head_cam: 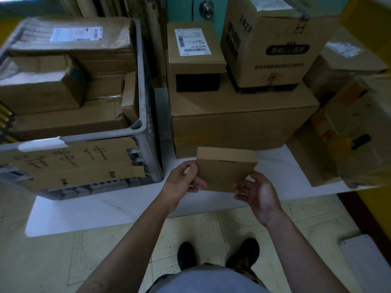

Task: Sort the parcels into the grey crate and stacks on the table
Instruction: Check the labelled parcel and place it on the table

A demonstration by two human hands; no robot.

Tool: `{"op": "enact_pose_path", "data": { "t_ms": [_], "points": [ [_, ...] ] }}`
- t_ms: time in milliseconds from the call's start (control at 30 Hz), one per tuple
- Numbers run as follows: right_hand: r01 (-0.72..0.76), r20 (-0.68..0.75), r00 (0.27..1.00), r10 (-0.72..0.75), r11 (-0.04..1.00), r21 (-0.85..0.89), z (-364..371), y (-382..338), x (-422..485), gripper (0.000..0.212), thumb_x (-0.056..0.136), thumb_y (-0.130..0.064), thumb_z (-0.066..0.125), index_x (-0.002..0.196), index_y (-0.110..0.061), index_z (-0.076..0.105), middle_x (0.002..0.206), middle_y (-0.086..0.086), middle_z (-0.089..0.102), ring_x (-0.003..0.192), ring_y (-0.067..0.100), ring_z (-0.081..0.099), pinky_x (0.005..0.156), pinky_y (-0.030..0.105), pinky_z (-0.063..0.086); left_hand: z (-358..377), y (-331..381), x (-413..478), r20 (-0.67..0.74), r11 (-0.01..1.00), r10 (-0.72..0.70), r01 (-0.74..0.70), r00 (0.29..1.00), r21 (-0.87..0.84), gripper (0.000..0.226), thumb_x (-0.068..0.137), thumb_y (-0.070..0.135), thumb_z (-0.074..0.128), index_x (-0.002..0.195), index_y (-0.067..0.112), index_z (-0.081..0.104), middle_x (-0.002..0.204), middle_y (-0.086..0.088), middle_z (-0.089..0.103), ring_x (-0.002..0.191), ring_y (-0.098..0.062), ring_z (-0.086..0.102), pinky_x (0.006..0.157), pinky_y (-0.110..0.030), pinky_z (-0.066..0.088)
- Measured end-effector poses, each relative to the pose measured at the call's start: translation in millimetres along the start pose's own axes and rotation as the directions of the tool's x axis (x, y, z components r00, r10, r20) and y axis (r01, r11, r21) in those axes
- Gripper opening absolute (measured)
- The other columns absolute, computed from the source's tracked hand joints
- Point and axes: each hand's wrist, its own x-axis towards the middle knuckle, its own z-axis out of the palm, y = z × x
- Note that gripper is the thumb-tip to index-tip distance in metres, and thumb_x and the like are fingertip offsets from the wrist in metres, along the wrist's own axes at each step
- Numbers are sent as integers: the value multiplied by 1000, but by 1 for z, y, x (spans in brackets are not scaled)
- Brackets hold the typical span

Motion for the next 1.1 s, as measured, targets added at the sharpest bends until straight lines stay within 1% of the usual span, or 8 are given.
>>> {"op": "enact_pose_path", "data": {
  "t_ms": [267,467,567,633,733,933,1033,1100],
  "points": [
    [7,-9,1000,-6,1000,3,1,0,-2,24,101,-17,34,106,-20,57,70,16,66,55,23,57,62,37,46,0,-1,-3,13,1000,-10,11,1000,-12,29,104,37,42,118,17,59,75,-4,74,70,-14,67,65,-25,52],
    [11,2,1000,-11,1000,-21,-3,0,-1,24,103,-19,36,111,-21,58,71,15,66,56,24,57,62,37,46,1,-1,0,2,999,-40,40,999,20,35,104,41,41,120,16,59,71,-6,72,66,-12,66,62,-24,51],
    [51,30,998,-48,989,-136,-5,-1,0,23,101,-13,46,114,-19,63,73,14,68,57,21,58,59,33,47,2,-4,5,-71,997,-48,53,996,64,43,102,49,42,113,13,63,61,-5,68,60,-12,64,62,-25,50],
    [80,1,997,-82,972,-220,-7,0,2,23,98,-8,54,109,-25,65,70,12,67,55,18,57,56,32,47,0,-7,6,-82,997,-32,37,996,71,38,102,46,44,109,13,63,59,-4,66,59,-12,61,64,-27,50],
    [114,-48,989,-137,939,-326,-11,0,6,22,94,-9,62,104,-28,66,63,7,62,50,14,51,55,31,46,-2,-8,6,-90,998,-9,15,996,62,30,104,38,45,107,14,63,57,-3,64,56,-12,59,64,-28,50],
    [161,-17,983,-181,910,-383,-13,0,10,19,93,-10,65,106,-23,68,62,7,54,52,12,51,56,30,47,-3,-6,6,-123,999,-9,13,992,32,33,102,42,47,83,18,61,52,-3,56,53,-12,54,64,-28,47],
    [162,3,985,-172,918,-361,-13,-2,10,15,93,-9,63,105,-15,69,57,3,53,52,17,47,56,32,45,-5,-3,4,-103,999,14,-18,995,-38,39,90,53,55,71,19,64,51,-6,50,57,-21,48,71,-33,46],
    [174,31,984,-174,918,-357,-13,-3,9,14,93,-8,62,104,-12,69,54,1,53,51,18,45,54,31,43,-6,-3,3,-95,997,38,-44,995,-66,40,81,58,58,58,25,61,51,-7,47,57,-24,44,68,-33,43]
  ]
}}
